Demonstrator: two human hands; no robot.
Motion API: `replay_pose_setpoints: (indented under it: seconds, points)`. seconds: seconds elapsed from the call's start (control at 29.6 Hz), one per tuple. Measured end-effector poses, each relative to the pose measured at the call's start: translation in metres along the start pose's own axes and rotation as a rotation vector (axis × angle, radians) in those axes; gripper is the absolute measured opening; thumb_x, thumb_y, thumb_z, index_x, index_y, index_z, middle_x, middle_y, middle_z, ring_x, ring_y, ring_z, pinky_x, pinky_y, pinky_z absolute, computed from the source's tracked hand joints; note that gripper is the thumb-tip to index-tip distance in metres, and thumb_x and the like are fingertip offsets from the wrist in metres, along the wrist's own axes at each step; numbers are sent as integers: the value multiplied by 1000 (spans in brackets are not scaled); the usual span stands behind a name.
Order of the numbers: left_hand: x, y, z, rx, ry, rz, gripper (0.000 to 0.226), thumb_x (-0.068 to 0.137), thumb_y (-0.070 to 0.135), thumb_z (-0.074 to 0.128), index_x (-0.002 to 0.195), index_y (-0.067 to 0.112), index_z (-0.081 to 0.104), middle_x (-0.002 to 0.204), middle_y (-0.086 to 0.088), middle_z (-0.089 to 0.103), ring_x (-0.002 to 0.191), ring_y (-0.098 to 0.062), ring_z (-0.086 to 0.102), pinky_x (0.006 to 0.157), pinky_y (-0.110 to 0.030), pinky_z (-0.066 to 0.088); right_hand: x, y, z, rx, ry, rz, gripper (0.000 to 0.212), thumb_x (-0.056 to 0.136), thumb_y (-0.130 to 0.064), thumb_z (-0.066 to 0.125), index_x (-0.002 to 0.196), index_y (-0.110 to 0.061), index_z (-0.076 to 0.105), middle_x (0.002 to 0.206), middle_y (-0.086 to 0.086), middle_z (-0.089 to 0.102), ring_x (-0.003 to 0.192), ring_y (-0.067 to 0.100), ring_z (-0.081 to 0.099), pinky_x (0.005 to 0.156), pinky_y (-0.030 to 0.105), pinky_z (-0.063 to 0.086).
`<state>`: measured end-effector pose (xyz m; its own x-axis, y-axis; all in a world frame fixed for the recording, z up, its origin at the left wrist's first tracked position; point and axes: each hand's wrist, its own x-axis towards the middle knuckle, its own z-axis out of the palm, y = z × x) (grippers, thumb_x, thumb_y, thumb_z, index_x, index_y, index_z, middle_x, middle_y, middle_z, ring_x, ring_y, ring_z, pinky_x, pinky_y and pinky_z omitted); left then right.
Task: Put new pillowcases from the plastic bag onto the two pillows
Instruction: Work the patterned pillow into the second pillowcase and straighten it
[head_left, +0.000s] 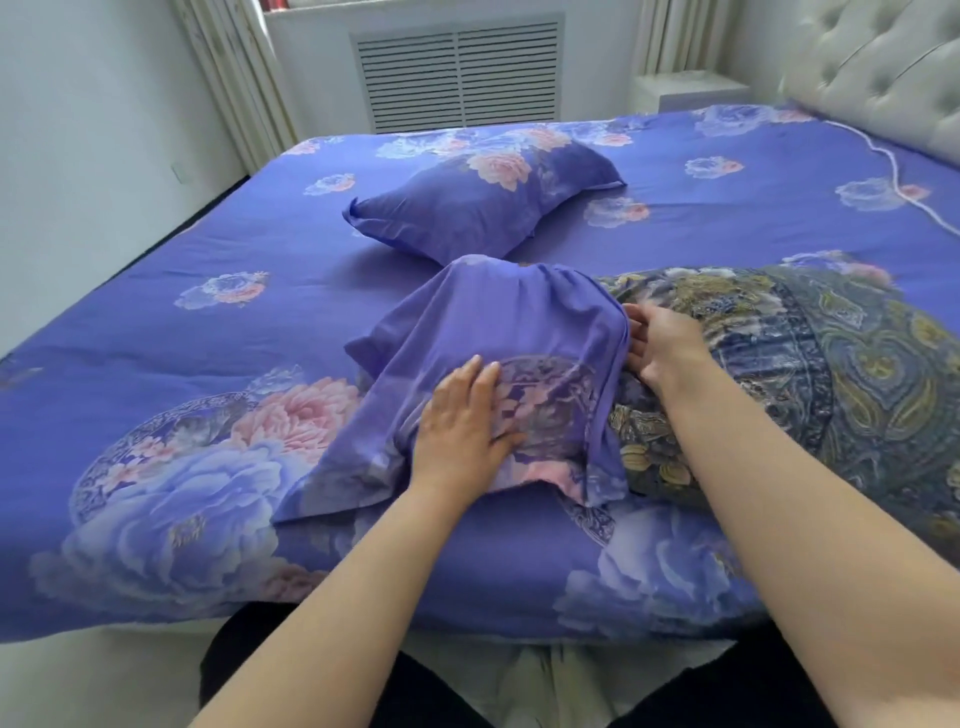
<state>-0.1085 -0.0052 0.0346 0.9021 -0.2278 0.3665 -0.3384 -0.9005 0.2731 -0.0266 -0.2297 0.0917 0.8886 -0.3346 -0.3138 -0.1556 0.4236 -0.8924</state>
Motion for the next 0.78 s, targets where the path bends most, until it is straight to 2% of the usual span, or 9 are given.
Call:
replay_pose_setpoints:
  seconds: [0.07, 0.13, 0.27, 0.37, 0.51, 0.61, 0.67, 0.71, 0.78]
  points:
    - [-3, -16, 3, -36, -84, -60, 79, 76, 46, 71, 139, 12, 38, 136, -9, 44, 123, -28, 42, 105, -36, 32, -4, 1, 3, -128, -90, 61, 26, 98, -21, 45, 77, -12, 57, 52, -2, 58, 48, 13, 54, 40, 17, 45]
    - [-4, -17, 6, -39, -56, -41, 55, 77, 40, 71, 120, 11, 52, 113, -9, 55, 105, -29, 50, 89, -37, 41, -11, 1, 13, -312, -195, -3, 26, 94, -31, 56, 81, -9, 64, 55, -1, 63, 51, 16, 57, 43, 19, 46]
    - [-1, -3, 3, 51, -127, 44, 13, 78, 18, 59, 88, 13, 52, 93, -7, 58, 92, -30, 54, 68, -35, 35, -13, -17, 42, -290, -478, 41, 33, 88, -40, 61, 95, -8, 68, 90, 7, 69, 82, 18, 65, 79, 32, 54]
    - [-7, -5, 3, 105, -208, 95, 11, 78, 20, 56, 81, 17, 46, 94, -5, 60, 93, -29, 55, 65, -34, 32, -8, -26, 69, -295, -597, 202, 32, 91, -35, 58, 82, -7, 71, 77, 6, 72, 70, 16, 69, 68, 26, 57]
    - [-14, -3, 5, 187, -264, 103, 17, 81, 24, 54, 78, 23, 37, 95, -5, 61, 94, -29, 57, 63, -33, 28, 2, -32, 88, -349, -667, 273, 39, 90, -36, 53, 89, 0, 66, 79, 14, 72, 74, 23, 70, 73, 31, 54]
    - [-11, -3, 0, 133, -269, 52, 20, 85, 33, 55, 79, 22, 39, 97, -4, 62, 95, -30, 57, 63, -32, 29, 17, -41, 75, -56, -418, 157, 35, 97, -26, 43, 86, 4, 60, 81, 19, 71, 75, 28, 71, 86, 38, 50]
    - [-7, -8, -6, 104, -229, 19, 21, 87, 33, 54, 78, 23, 38, 97, -4, 61, 94, -30, 56, 62, -32, 27, 30, -39, 54, 230, -171, 125, 33, 98, -14, 31, 86, 3, 57, 111, 20, 65, 101, 30, 65, 102, 42, 39]
    - [-6, -11, -8, 90, -199, 5, 22, 87, 32, 54, 77, 23, 37, 95, -4, 61, 93, -30, 56, 61, -32, 26, 35, -37, 43, 336, -93, 132, 30, 97, -10, 31, 92, 2, 58, 124, 17, 59, 112, 30, 58, 104, 42, 37]
    - [-4, -17, -10, 46, -127, -14, 20, 85, 32, 56, 80, 20, 40, 92, -3, 59, 90, -29, 55, 60, -33, 27, 34, -38, 28, 386, -70, 130, 27, 90, -2, 34, 95, 1, 60, 115, 12, 62, 107, 27, 60, 96, 41, 45]
